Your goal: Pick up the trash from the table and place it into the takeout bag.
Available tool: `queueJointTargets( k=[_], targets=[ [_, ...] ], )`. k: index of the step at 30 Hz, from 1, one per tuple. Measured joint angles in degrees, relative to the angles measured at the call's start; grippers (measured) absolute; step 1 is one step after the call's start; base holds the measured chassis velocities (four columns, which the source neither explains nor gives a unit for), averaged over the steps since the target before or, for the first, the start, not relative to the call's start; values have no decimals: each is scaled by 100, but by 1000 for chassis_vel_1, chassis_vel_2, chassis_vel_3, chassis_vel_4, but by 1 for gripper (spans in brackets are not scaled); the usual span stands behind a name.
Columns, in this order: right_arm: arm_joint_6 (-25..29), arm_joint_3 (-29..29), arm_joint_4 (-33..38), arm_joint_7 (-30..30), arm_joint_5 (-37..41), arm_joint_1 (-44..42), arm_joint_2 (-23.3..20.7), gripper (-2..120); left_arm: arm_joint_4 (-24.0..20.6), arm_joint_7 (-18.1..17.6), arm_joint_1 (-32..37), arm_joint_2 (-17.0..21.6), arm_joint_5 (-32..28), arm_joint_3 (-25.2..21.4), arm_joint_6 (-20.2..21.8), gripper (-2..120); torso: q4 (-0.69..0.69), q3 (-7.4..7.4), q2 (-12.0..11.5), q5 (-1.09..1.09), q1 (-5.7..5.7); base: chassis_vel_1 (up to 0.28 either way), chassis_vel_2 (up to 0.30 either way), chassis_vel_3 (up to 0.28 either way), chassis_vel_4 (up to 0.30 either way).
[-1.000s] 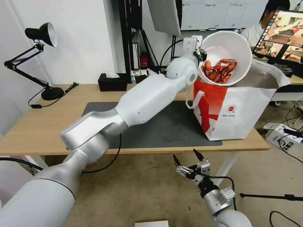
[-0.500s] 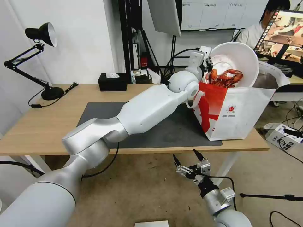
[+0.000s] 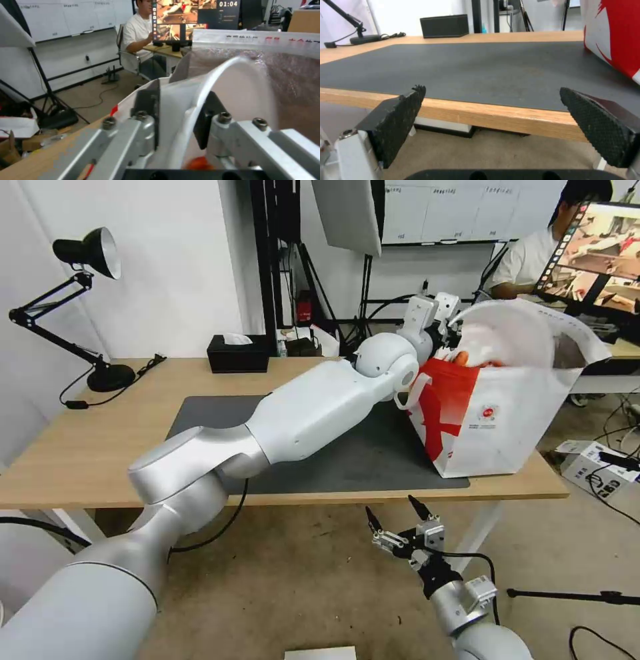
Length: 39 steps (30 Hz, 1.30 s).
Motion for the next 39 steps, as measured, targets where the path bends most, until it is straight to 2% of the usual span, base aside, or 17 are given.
queueJointTargets(
  k=[6, 7, 10, 11, 14, 15, 18, 20, 23, 26, 27, 31, 32, 35, 36, 39],
  targets=[
    [0, 0, 0, 0, 0, 0, 0, 100, -184, 1, -6, 123, -96, 94, 70, 52, 1, 0, 0, 0, 0, 0, 0, 0, 0],
    [0, 0, 0, 0, 0, 0, 0, 100, -184, 1, -6, 123, -96, 94, 70, 52, 1, 0, 0, 0, 0, 0, 0, 0, 0],
    [0, 0, 0, 0, 0, 0, 0, 100, -214, -5, -5, 126, -131, 95, 92, 69, 0, 0, 0, 0, 0, 0, 0, 0, 0],
    [0, 0, 0, 0, 0, 0, 0, 100, -214, -5, -5, 126, -131, 95, 92, 69, 0, 0, 0, 0, 0, 0, 0, 0, 0],
    [0, 0, 0, 0, 0, 0, 0, 100, -233, -15, -7, 131, -149, 93, 96, 82, 0, 0, 0, 0, 0, 0, 0, 0, 0],
    [0, 0, 0, 0, 0, 0, 0, 100, -233, -15, -7, 131, -149, 93, 96, 82, 0, 0, 0, 0, 0, 0, 0, 0, 0],
    [0, 0, 0, 0, 0, 0, 0, 100, -353, -49, -24, 196, -227, 35, 97, 96, 0, 0, 0, 0, 0, 0, 0, 0, 0],
    [0, 0, 0, 0, 0, 0, 0, 100, -433, -60, -25, 249, -273, 31, 97, 98, 0, 0, 0, 0, 0, 0, 0, 0, 0],
    [0, 0, 0, 0, 0, 0, 0, 100, -681, -156, -25, 456, -425, 27, 97, 100, -1, 0, 0, -1, 0, 0, 0, 0, 0],
    [0, 0, 0, 0, 0, 0, 0, 100, -1096, -246, -29, 861, -674, 3, 135, 100, 1, 0, 0, -2, 0, 0, 0, 0, 0],
    [0, 0, 0, 0, 0, 0, 0, 100, -1096, -246, -29, 861, -674, 3, 135, 100, 1, 0, 0, -2, 0, 0, 0, 0, 0],
    [0, 0, 0, 0, 0, 0, 0, 100, -1763, -262, 84, 1504, -851, -62, 138, 100, 0, 0, 0, -2, 0, 0, 0, 0, 0],
    [0, 0, 0, 0, 0, 0, 0, 100, -1763, -262, 84, 1504, -851, -62, 138, 100, 0, 0, 0, -2, 0, 0, 0, 0, 0],
    [0, 0, 0, 0, 0, 0, 0, 100, -2387, -236, 376, 2122, -892, -220, 78, 100, 1, 0, 0, -3, 0, 0, 0, 0, 0],
    [0, 0, 0, 0, 0, 0, 0, 100, -2387, -236, 376, 2122, -892, -220, 78, 100, 1, 0, 0, -3, 0, 0, 0, 0, 0],
    [0, 0, 0, 0, 0, 0, 0, 100, -2809, -105, 728, 2652, -896, -385, -97, 100, 2, 0, 0, -4, 0, 0, 0, 0, 0]
  ],
)
